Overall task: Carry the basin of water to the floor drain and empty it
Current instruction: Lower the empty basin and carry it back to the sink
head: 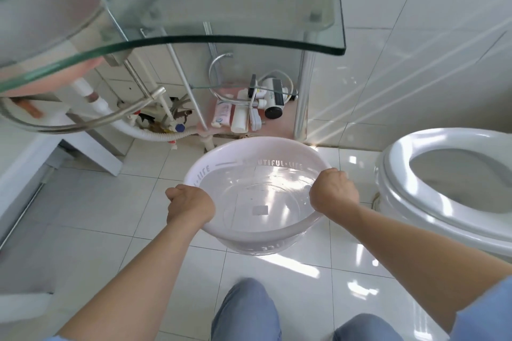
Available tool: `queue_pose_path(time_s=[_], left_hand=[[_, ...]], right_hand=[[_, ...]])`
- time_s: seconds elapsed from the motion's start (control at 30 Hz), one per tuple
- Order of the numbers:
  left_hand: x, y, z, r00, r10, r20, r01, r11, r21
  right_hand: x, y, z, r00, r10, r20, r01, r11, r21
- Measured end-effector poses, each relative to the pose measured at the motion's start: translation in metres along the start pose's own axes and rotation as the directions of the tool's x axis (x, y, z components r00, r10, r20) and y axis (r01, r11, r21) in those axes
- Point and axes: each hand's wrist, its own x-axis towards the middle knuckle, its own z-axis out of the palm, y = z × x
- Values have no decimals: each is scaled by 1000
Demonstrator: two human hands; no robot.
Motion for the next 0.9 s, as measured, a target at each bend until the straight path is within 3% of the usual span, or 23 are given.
queue_pose_path(time_s=[0.23, 0.5, 0.7, 0.9], left_hand=[[-46, -19, -65, 999, -28, -16, 28, 999, 16], [-92, -37, -125, 995, -76, -65, 78, 997, 14], [-122, -49, -167, 991, -47, -124, 53, 997, 48], [-157, -62, -199, 985, -88, -152, 78, 994, -72]], right_hand=[[-51, -7, -68, 996, -92, -9, 91, 995, -35], [-98, -9, -134, 955, -296, 3, 293, 944, -154], [-130, -22, -183, 951, -309, 4, 304, 931, -203], [-155, -27, -220, 934, -356, 16, 348, 900, -262]])
